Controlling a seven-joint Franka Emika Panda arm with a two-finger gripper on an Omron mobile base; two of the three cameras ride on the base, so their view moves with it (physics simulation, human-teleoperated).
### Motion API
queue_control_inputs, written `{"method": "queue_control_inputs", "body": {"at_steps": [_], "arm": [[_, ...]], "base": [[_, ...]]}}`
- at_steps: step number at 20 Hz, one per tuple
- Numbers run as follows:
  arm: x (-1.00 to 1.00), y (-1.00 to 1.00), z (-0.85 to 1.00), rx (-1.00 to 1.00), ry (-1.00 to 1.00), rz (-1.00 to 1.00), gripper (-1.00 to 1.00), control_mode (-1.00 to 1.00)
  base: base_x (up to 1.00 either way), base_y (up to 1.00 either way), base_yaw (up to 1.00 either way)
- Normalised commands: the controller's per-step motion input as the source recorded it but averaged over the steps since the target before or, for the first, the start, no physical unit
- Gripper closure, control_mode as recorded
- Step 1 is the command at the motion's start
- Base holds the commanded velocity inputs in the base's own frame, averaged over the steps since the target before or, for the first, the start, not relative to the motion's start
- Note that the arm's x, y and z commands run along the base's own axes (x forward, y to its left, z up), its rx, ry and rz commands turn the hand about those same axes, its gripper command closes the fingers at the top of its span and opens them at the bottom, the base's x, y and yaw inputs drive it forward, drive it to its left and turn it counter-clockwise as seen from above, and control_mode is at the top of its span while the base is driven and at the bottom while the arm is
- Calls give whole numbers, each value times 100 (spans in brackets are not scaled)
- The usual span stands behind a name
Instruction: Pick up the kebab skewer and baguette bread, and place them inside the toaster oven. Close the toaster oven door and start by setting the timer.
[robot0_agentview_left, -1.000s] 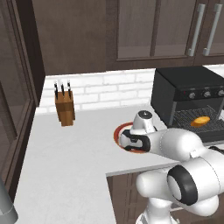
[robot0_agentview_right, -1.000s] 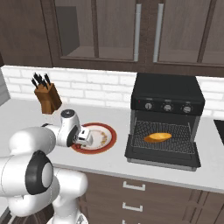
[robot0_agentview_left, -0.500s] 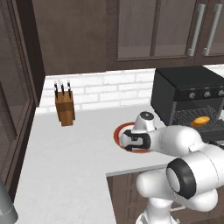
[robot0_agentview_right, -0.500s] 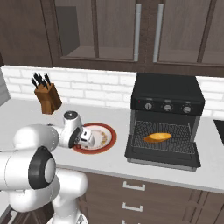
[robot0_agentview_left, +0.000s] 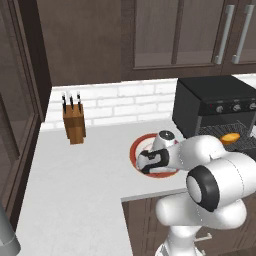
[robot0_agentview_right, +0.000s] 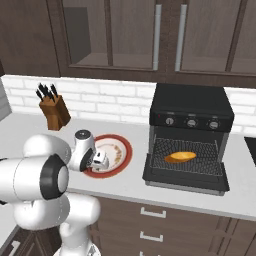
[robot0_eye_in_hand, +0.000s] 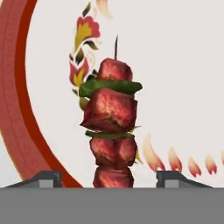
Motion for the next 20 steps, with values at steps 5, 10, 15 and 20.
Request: {"method": "queue_control_inputs", "body": {"at_steps": [5,10,15,20], "arm": [[0,-1,-12,0,0,4,100,-100],[0,0,-2,2,1,0,100,-100],[-20,0,74,0,1,-2,100,-100],[-60,-34,94,8,3,-16,100,-100]], "base": [[0,0,0],[0,0,0],[0,0,0],[0,0,0]]}}
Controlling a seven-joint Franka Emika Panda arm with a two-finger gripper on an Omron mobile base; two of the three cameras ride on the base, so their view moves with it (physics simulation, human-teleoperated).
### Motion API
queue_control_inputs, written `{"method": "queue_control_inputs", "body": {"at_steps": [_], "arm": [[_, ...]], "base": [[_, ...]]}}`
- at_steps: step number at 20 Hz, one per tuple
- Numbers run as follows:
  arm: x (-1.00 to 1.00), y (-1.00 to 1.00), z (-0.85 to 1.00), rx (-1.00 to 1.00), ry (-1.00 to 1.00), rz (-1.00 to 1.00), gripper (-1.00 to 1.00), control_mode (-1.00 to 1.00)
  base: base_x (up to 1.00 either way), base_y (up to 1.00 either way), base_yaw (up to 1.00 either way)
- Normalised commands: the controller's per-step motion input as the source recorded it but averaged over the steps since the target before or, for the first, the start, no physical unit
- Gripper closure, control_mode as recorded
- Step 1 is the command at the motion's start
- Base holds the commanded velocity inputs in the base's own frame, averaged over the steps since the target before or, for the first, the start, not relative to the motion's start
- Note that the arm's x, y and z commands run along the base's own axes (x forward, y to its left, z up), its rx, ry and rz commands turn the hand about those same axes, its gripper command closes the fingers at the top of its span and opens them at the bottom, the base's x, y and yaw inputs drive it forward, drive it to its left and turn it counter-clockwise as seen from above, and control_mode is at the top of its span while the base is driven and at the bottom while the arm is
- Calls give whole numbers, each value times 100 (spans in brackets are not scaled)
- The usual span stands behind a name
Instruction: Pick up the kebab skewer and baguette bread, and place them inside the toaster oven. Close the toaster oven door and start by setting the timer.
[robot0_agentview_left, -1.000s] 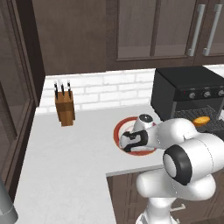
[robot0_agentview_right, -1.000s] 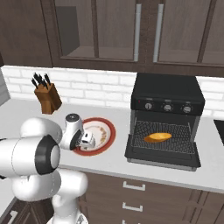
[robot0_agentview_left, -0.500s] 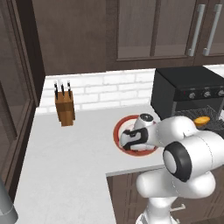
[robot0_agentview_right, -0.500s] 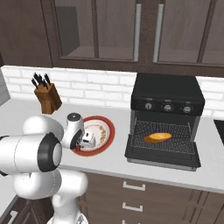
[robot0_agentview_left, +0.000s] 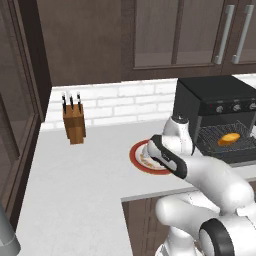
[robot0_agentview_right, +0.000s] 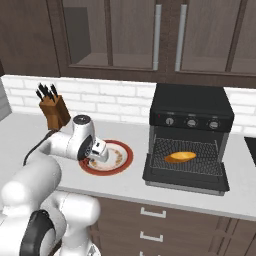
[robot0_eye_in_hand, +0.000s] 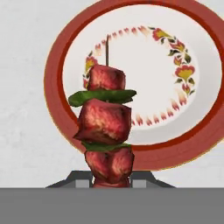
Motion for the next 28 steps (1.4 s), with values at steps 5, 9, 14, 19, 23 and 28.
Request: {"method": "queue_control_inputs", "body": {"at_steps": [5,9,14,19,23,28], "arm": [[-70,-77,77,19,4,-23,100,-100],[-90,-100,62,28,1,-27,100,-100],[-61,-100,74,29,0,-28,100,-100],[-21,-97,90,24,2,-30,100,-100],[-4,-78,71,15,2,-37,100,-100],[0,-86,44,11,2,-38,100,-100]], "base": [[0,0,0],[0,0,0],[0,0,0],[0,0,0],[0,0,0],[0,0,0]]}}
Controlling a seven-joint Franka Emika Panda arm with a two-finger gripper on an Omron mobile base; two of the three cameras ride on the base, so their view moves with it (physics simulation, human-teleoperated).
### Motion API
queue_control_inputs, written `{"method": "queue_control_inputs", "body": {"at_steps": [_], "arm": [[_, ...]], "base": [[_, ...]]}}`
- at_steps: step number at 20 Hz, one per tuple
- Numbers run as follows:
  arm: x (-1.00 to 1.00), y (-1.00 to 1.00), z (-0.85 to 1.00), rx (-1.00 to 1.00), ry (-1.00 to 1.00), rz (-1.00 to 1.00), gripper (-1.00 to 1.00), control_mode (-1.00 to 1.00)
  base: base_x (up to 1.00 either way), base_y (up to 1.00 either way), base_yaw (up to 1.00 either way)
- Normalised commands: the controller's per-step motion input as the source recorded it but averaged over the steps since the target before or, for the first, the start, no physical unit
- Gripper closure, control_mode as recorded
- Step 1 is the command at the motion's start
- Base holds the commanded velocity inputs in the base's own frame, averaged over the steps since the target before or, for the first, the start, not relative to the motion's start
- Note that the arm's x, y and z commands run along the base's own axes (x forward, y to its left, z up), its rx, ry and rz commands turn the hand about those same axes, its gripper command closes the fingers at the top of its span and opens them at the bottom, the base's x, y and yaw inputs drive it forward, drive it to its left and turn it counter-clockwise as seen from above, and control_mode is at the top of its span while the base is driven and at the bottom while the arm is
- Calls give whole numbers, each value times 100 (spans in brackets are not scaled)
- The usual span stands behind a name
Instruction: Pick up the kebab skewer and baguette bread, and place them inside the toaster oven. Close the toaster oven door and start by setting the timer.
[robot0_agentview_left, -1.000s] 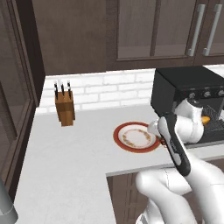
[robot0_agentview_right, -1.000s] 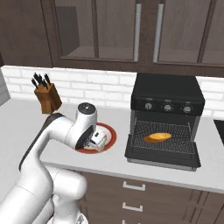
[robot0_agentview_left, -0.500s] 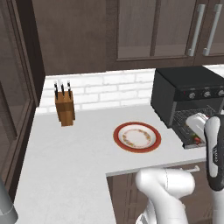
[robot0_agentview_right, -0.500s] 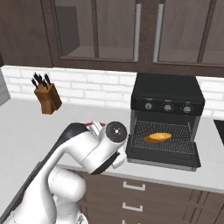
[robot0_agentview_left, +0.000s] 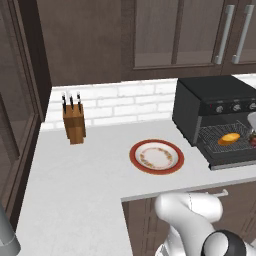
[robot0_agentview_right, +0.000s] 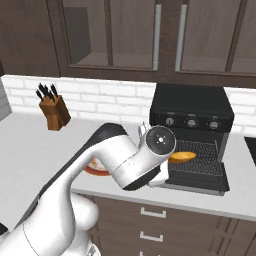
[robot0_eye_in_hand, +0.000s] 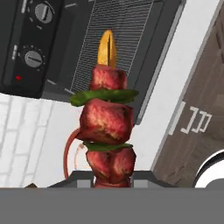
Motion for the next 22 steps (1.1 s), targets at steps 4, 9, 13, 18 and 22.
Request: {"method": "queue_control_inputs", "body": {"at_steps": [4,9,13,18,22], "arm": [[0,-62,-3,1,0,-39,100,-100],[17,-38,-18,1,-2,-28,100,-100],[41,-23,-37,9,-13,-2,100,-100],[65,-35,-33,12,-6,3,100,-100],[49,-47,-3,6,0,4,100,-100]], "base": [[0,0,0],[0,0,0],[0,0,0],[0,0,0],[0,0,0]]}}
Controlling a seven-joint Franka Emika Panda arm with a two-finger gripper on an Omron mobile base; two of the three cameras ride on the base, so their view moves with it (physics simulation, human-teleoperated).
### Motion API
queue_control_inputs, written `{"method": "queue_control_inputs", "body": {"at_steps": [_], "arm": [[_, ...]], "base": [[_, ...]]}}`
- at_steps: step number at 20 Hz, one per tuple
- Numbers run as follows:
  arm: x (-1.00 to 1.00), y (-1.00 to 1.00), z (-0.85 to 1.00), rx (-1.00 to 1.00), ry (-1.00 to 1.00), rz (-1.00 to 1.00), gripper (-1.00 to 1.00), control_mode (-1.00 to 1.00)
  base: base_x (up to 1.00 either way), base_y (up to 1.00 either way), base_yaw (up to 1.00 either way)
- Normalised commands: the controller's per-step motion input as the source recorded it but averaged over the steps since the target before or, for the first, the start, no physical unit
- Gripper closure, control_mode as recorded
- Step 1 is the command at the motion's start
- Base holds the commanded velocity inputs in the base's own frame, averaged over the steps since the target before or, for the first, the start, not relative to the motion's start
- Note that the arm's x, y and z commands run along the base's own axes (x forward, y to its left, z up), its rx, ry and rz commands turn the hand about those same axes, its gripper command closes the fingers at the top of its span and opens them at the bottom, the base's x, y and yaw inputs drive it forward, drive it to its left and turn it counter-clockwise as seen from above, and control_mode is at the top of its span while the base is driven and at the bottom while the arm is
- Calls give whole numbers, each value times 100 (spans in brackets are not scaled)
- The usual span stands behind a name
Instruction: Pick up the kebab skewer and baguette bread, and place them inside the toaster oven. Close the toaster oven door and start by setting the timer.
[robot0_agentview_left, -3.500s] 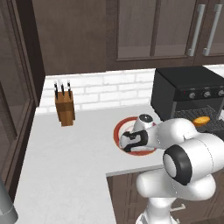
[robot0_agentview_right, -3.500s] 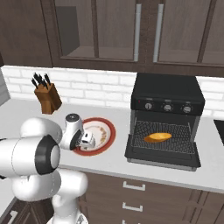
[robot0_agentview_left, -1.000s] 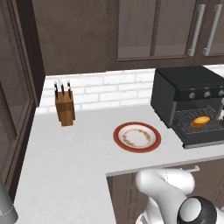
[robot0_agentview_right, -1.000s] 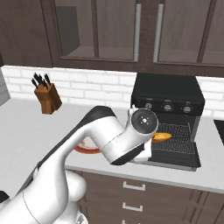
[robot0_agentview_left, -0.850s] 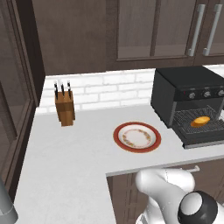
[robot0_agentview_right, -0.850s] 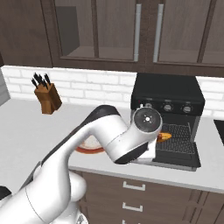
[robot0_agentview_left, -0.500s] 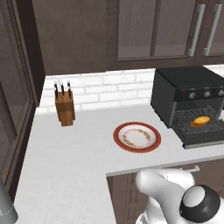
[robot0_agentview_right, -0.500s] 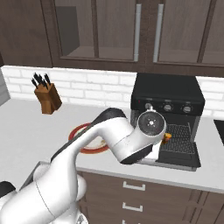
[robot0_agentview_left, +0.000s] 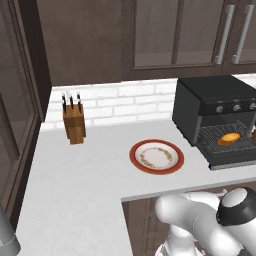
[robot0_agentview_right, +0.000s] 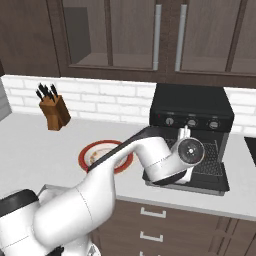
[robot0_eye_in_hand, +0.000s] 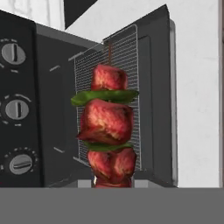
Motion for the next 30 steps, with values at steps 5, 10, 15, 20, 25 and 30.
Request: {"method": "queue_control_inputs", "body": {"at_steps": [5,10,15,20,25,30], "arm": [[36,-59,-1,0,0,0,100,-100],[35,-4,-31,0,1,0,100,-100],[30,12,-49,0,1,0,100,-100],[39,2,-5,0,0,0,100,-100],[39,-8,0,0,0,0,100,-100],[18,-39,0,0,0,0,100,-100]], "base": [[0,0,0],[0,0,0],[0,0,0],[0,0,0],[0,0,0],[0,0,0]]}}
